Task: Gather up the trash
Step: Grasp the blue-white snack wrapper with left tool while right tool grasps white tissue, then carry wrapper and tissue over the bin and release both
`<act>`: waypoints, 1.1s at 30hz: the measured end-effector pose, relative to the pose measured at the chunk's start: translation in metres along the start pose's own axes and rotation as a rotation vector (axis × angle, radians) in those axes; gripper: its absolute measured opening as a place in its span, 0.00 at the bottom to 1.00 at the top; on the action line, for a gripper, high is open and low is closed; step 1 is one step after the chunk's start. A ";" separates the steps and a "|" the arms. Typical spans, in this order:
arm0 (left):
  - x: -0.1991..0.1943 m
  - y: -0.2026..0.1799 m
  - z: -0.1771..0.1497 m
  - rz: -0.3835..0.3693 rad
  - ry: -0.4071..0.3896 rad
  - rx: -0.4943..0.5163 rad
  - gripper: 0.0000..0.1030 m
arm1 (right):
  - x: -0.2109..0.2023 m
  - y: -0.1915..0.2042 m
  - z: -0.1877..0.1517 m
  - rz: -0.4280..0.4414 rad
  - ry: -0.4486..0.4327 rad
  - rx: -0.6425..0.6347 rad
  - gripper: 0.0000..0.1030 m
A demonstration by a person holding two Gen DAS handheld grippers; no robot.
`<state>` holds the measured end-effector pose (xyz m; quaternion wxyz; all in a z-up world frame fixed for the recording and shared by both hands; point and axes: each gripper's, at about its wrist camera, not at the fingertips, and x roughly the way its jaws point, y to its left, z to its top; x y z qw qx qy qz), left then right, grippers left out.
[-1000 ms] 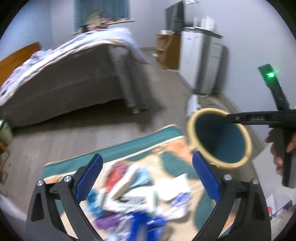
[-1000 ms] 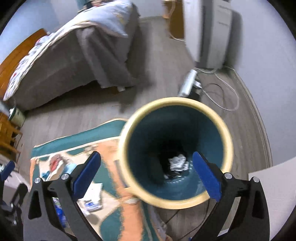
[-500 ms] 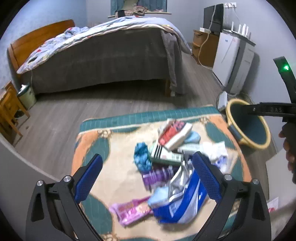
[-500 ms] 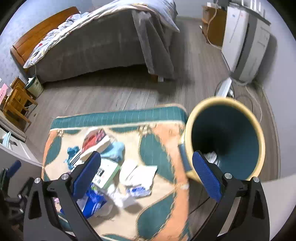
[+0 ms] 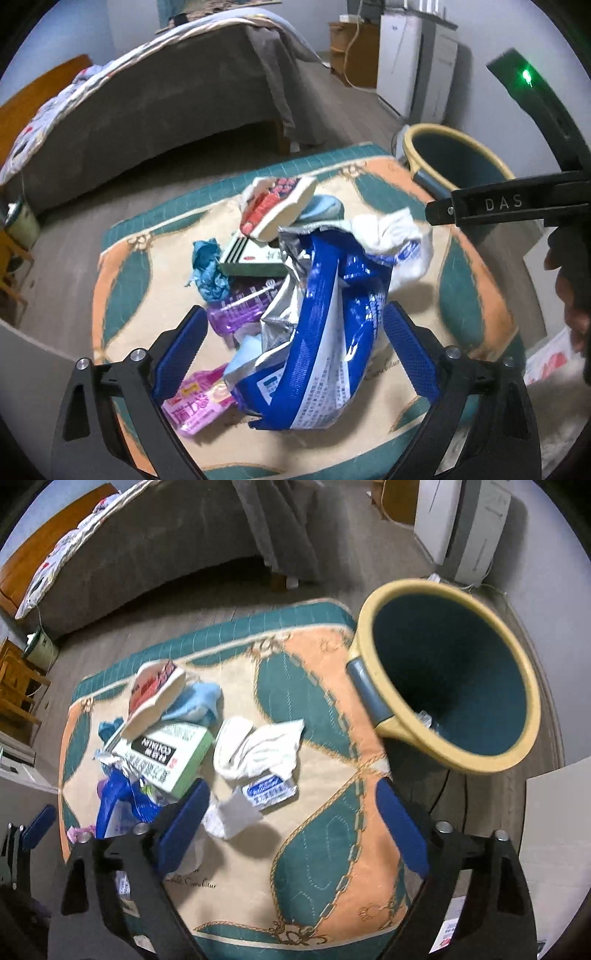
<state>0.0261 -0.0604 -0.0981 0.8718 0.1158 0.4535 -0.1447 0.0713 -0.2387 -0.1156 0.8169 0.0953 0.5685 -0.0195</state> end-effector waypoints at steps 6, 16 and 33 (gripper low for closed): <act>0.014 0.002 -0.002 -0.042 0.064 -0.002 0.67 | 0.010 0.006 -0.003 0.029 0.048 -0.005 0.53; 0.014 0.005 0.000 -0.067 0.066 0.002 0.24 | 0.010 0.020 -0.002 0.141 0.068 -0.023 0.02; -0.042 0.037 0.044 -0.034 -0.141 -0.099 0.23 | -0.083 0.016 0.040 0.169 -0.193 -0.083 0.02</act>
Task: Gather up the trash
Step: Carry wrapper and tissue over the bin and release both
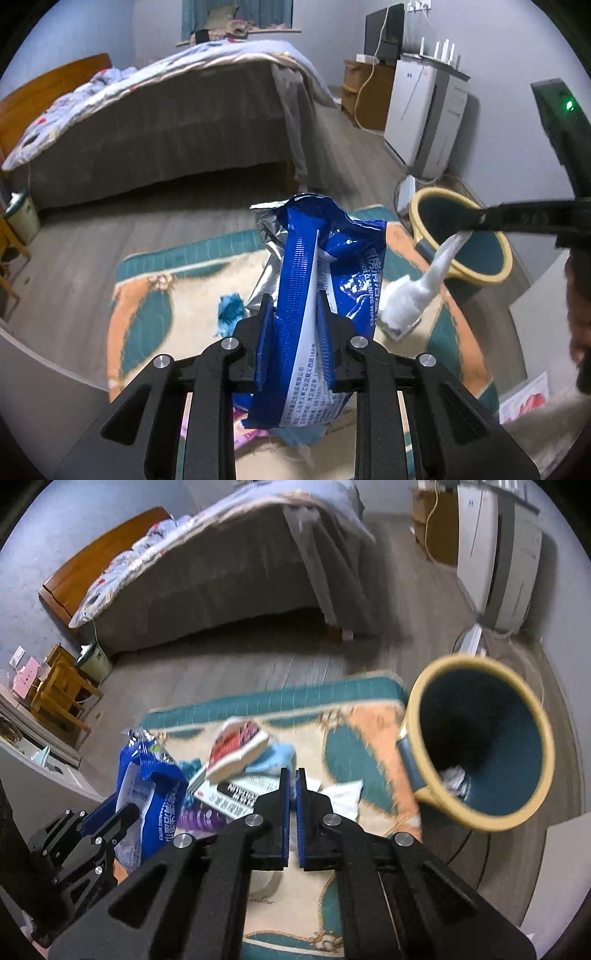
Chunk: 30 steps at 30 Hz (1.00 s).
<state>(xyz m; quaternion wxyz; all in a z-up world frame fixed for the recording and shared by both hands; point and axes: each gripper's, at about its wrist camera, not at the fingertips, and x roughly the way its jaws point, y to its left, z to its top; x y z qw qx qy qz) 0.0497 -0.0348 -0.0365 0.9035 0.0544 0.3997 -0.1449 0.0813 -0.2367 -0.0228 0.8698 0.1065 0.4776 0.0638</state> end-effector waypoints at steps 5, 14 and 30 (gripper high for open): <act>-0.002 -0.005 0.007 -0.007 -0.024 0.006 0.23 | -0.024 -0.017 0.017 -0.035 -0.074 -0.010 0.02; 0.010 -0.031 0.009 -0.031 -0.008 0.055 0.23 | -0.048 -0.082 0.044 -0.127 -0.141 0.053 0.02; 0.057 -0.131 0.048 -0.121 0.019 0.217 0.23 | -0.036 -0.210 0.049 -0.278 -0.141 0.231 0.02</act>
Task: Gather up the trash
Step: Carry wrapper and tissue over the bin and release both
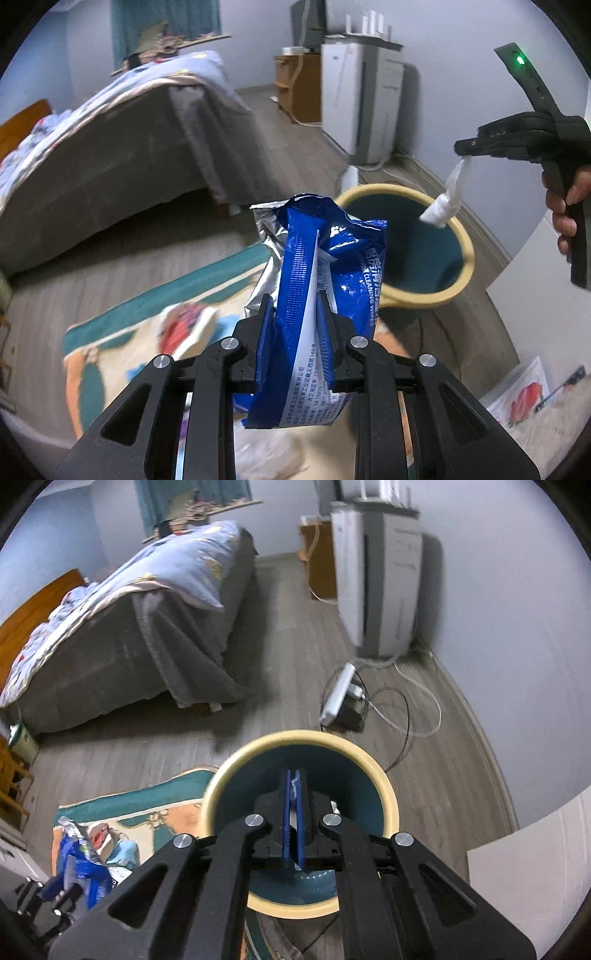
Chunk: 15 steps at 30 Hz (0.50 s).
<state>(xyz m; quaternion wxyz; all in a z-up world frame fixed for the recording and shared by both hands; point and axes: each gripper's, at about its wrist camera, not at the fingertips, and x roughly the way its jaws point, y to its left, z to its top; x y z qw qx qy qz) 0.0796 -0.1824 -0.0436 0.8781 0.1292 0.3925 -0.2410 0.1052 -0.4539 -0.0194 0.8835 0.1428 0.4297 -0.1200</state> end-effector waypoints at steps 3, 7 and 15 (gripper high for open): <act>0.024 -0.023 0.014 -0.043 0.034 0.021 0.23 | 0.011 -0.012 -0.002 -0.009 0.028 0.023 0.02; 0.055 -0.049 0.033 -0.091 0.066 0.021 0.24 | 0.017 -0.019 -0.004 -0.002 0.039 0.044 0.02; 0.072 -0.071 0.064 -0.098 -0.012 0.029 0.59 | 0.015 -0.022 0.000 0.027 0.004 0.071 0.04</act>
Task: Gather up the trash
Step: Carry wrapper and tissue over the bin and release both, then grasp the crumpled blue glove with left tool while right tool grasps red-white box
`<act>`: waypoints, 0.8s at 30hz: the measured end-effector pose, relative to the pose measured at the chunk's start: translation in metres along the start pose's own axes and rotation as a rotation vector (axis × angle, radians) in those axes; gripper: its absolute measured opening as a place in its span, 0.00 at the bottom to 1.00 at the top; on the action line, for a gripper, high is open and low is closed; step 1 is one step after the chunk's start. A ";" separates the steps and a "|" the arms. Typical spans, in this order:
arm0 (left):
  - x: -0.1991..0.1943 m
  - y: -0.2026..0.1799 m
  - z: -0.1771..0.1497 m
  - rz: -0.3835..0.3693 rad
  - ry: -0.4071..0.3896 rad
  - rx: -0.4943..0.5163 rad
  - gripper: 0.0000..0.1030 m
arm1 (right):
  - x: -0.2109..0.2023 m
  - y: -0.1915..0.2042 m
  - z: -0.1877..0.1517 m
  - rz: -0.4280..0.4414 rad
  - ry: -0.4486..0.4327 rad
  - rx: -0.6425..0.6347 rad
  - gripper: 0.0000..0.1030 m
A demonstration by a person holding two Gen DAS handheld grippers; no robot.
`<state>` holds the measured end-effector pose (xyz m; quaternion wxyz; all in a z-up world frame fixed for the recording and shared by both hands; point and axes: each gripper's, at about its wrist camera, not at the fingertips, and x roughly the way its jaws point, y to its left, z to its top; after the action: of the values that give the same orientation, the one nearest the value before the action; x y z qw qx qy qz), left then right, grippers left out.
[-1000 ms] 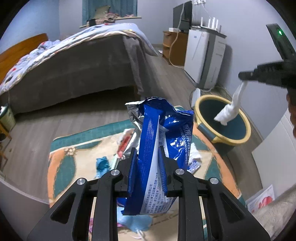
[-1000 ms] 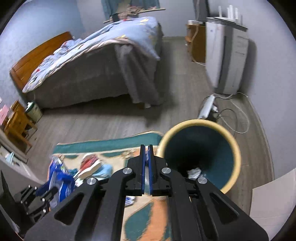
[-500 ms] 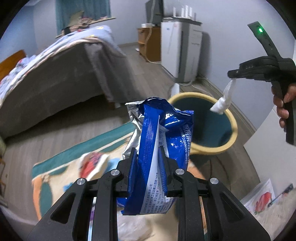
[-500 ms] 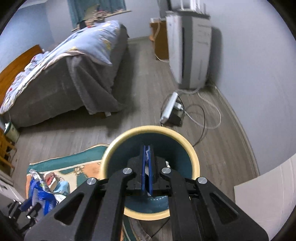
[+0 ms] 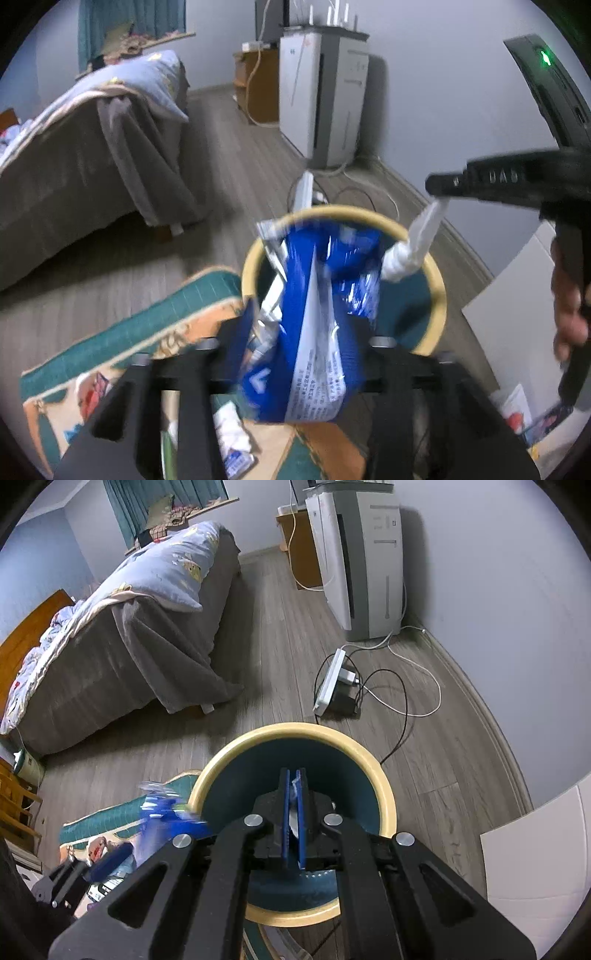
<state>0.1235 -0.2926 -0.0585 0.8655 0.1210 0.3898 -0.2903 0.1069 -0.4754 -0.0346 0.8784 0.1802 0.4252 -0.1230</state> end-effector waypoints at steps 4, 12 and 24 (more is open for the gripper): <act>-0.008 0.002 -0.002 -0.005 -0.024 0.006 0.64 | 0.000 -0.001 0.000 -0.007 0.000 0.006 0.27; -0.039 0.025 -0.023 0.060 -0.053 -0.040 0.88 | -0.003 0.014 -0.002 -0.001 -0.006 -0.023 0.79; -0.133 0.118 -0.073 0.254 -0.048 -0.132 0.92 | -0.013 0.078 -0.018 0.049 0.012 -0.133 0.94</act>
<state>0.0797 -0.1118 -0.0105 0.9106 0.1053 0.3685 -0.1550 0.1148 -0.3962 -0.0178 0.8887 0.1324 0.4330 -0.0720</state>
